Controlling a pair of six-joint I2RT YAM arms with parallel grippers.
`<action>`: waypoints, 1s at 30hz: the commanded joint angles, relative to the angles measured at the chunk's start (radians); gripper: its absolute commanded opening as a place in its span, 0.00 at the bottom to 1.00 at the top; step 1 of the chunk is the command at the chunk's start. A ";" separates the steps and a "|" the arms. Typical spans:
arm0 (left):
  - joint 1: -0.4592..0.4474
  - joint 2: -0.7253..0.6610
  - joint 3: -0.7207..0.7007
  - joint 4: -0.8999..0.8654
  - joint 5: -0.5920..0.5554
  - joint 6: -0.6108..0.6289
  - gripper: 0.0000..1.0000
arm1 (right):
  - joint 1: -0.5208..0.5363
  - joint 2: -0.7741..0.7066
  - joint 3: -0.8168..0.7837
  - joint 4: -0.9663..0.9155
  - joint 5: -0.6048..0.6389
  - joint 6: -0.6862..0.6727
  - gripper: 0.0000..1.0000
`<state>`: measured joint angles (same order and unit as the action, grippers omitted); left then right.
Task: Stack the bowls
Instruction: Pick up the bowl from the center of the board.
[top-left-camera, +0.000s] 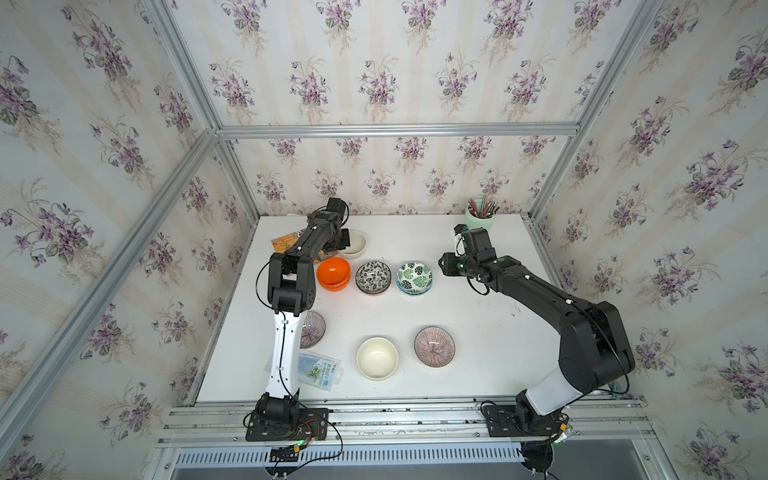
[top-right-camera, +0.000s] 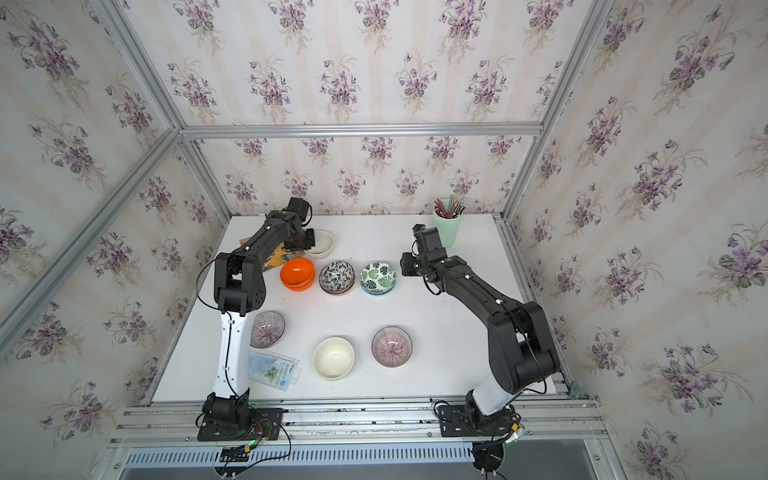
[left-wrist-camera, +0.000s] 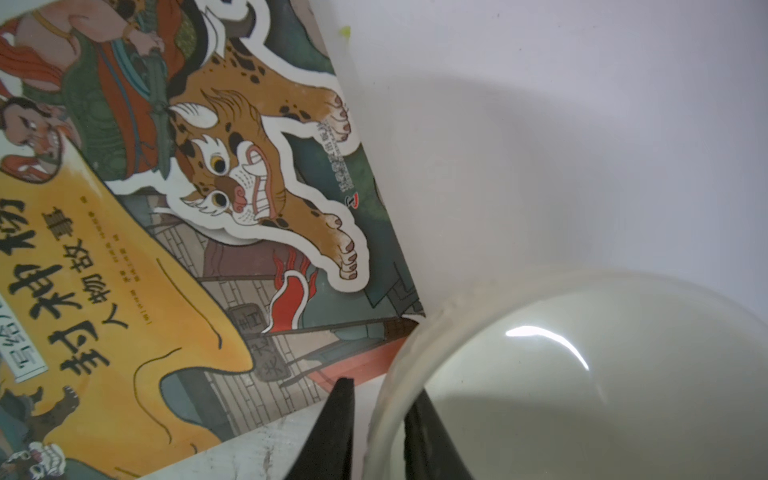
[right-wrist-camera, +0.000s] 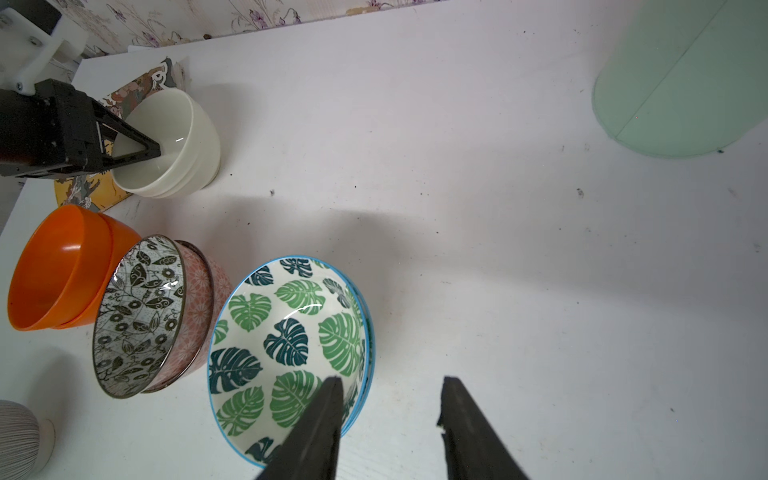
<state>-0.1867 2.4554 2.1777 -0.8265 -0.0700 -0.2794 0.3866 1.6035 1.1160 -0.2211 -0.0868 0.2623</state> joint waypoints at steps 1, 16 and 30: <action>0.005 0.003 0.011 0.021 0.034 -0.009 0.10 | 0.001 0.001 -0.001 0.020 0.013 0.000 0.44; 0.008 -0.167 -0.042 0.177 0.166 -0.046 0.00 | -0.005 -0.040 -0.009 0.022 0.045 0.008 0.45; -0.222 -0.432 -0.174 0.000 0.141 0.092 0.00 | -0.007 -0.117 0.151 -0.014 -0.012 0.022 0.50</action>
<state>-0.3759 2.0697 2.0541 -0.8001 0.1028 -0.2276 0.3710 1.4887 1.2453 -0.2195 -0.0742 0.2726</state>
